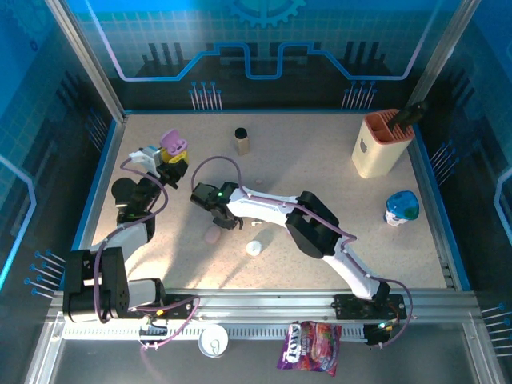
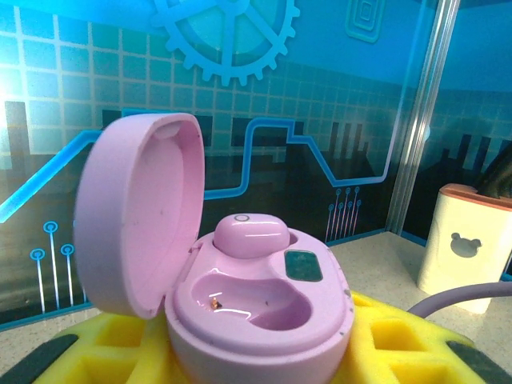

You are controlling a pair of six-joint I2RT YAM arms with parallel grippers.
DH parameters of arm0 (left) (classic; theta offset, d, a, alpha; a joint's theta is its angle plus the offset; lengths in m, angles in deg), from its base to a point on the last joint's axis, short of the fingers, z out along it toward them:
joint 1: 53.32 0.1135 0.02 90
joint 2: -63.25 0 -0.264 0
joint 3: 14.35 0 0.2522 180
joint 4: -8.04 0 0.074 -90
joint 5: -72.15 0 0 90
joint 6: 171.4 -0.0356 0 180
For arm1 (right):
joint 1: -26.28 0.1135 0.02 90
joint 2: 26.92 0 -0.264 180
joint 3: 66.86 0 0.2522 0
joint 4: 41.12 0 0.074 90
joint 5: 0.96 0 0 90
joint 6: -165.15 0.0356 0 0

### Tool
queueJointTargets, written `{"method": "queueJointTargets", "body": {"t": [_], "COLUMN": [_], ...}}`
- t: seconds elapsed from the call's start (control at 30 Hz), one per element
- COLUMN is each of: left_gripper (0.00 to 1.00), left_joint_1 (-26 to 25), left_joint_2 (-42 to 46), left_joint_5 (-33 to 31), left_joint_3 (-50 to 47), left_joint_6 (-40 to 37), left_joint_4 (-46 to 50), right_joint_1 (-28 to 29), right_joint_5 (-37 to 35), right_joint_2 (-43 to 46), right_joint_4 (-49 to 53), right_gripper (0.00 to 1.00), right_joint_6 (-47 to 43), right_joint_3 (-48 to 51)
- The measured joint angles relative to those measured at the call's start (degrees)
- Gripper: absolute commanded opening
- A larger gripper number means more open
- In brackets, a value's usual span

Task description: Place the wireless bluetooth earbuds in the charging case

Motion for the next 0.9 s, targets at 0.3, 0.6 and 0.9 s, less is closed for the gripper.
{"method": "queueJointTargets", "body": {"t": [0.3, 0.6, 0.9], "left_gripper": [0.37, 0.36, 0.36], "left_joint_1": [0.0, 0.0, -5.0], "left_joint_2": [0.7, 0.8, 0.6], "left_joint_5": [0.0, 0.2, 0.0], "left_joint_3": [0.0, 0.0, -0.8], "left_joint_6": [0.0, -0.2, -3.7], "left_joint_4": [1.0, 1.2, 1.5], "right_joint_1": [0.1, -0.5, -8.0], "right_joint_5": [-0.3, 1.7, 17.9], "right_joint_2": [-0.5, 0.6, 22.3], "right_joint_4": [2.0, 1.0, -10.8], "right_gripper": [0.21, 0.20, 0.21], "right_joint_6": [-0.1, 1.1, 7.3], "right_joint_3": [-0.7, 0.6, 19.8]}}
